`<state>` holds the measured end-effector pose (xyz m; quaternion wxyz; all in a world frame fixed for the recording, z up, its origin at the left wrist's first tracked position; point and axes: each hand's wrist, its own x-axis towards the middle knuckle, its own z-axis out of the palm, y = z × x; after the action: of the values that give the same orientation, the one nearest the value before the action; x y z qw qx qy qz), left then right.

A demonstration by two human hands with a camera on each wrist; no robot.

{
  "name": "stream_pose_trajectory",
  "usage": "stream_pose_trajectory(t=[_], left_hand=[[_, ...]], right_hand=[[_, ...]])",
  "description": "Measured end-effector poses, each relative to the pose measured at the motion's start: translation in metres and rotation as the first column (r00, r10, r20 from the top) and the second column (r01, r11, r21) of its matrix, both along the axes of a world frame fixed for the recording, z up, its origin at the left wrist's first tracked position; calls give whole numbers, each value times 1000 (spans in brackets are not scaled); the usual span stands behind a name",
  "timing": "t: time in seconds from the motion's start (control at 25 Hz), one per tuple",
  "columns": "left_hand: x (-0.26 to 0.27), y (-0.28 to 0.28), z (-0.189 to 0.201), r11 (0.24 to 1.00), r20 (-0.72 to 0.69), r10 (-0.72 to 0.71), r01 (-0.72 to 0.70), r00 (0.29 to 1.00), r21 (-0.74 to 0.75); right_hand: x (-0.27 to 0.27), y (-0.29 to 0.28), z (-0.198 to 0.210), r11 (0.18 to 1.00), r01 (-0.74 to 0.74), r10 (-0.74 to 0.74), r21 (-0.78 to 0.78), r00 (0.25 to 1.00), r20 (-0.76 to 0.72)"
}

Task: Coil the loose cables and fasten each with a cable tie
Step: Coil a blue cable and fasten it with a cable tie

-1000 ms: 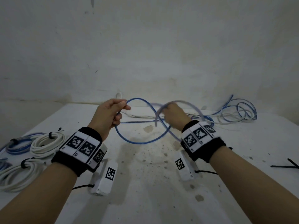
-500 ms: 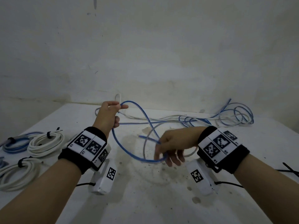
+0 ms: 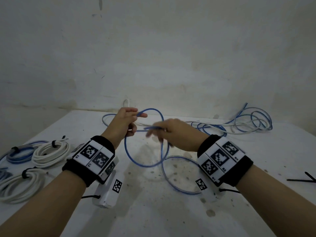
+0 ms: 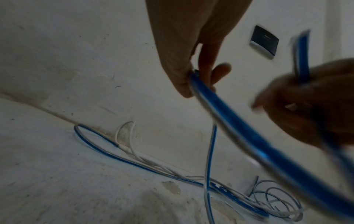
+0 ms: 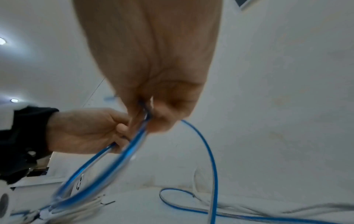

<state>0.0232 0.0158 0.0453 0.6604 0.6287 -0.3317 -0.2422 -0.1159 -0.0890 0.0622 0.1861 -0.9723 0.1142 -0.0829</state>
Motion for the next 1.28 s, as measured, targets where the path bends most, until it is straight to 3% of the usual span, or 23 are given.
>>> stream_pose_trajectory(t=[0.04, 0.08, 0.16, 0.24, 0.32, 0.4, 0.44, 0.48, 0.52, 0.56, 0.64, 0.72, 0.84, 0.92, 1.0, 1.08, 1.16, 1.28], left_hand=[[-3, 2, 1, 999, 36, -53, 52, 998, 9], [-6, 3, 2, 995, 67, -100, 99, 993, 15], [-8, 4, 6, 987, 133, -159, 158, 978, 15], [-8, 3, 8, 991, 160, -131, 136, 978, -18], [-7, 3, 6, 987, 53, -128, 132, 990, -90], [-8, 3, 0, 974, -32, -211, 207, 977, -96], [-9, 3, -3, 967, -44, -244, 239, 969, -92], [-9, 2, -4, 962, -55, -258, 252, 964, -106], [-8, 2, -3, 960, -65, -264, 255, 962, -120], [-7, 1, 0, 958, -62, -269, 261, 961, -117], [-4, 3, 7, 950, -13, -310, 309, 951, -36], [-3, 4, 13, 930, 30, -362, 359, 932, 74], [-11, 3, 16, 893, 2, -428, 422, 904, 158], [-15, 3, 15, 881, -8, -455, 452, 890, 139], [-15, 4, 13, 884, -20, -463, 463, 886, 56], [-15, 5, 12, 869, -81, -494, 493, 866, -29], [-17, 7, 12, 820, -212, -572, 555, 792, -138], [-16, 6, 17, 728, -442, -683, 593, 581, -344]], right_hand=[[5, -4, -2, 980, 54, -5, -193, 970, 243], [8, -8, -3, 925, 144, 3, -353, 923, 384], [17, -15, -9, 886, 157, 43, -436, 909, 415], [21, -15, -11, 963, 56, 47, -263, 928, 370], [24, -17, -7, 992, 110, -124, 59, 867, 483], [25, -25, -1, 909, 142, -357, 393, 752, 554], [24, -27, 0, 883, 119, -384, 454, 738, 554], [22, -28, -2, 905, 121, -350, 409, 758, 551], [22, -30, -7, 959, 155, -264, 237, 792, 551], [21, -30, -11, 979, 198, -146, -40, 831, 537], [20, -33, -15, 839, 183, 115, -513, 861, 495], [19, -35, -9, 727, 49, 292, -684, 880, 374], [19, -27, 1, 770, -55, 195, -635, 969, 152], [15, -23, -1, 795, -20, 156, -607, 973, 172], [12, -22, -1, 930, 35, 71, -367, 959, 273], [10, -23, -4, 988, 32, 29, -152, 925, 378], [11, -23, -8, 997, -22, 55, -79, 890, 452], [20, -22, -9, 995, -90, 94, -32, 880, 466]])
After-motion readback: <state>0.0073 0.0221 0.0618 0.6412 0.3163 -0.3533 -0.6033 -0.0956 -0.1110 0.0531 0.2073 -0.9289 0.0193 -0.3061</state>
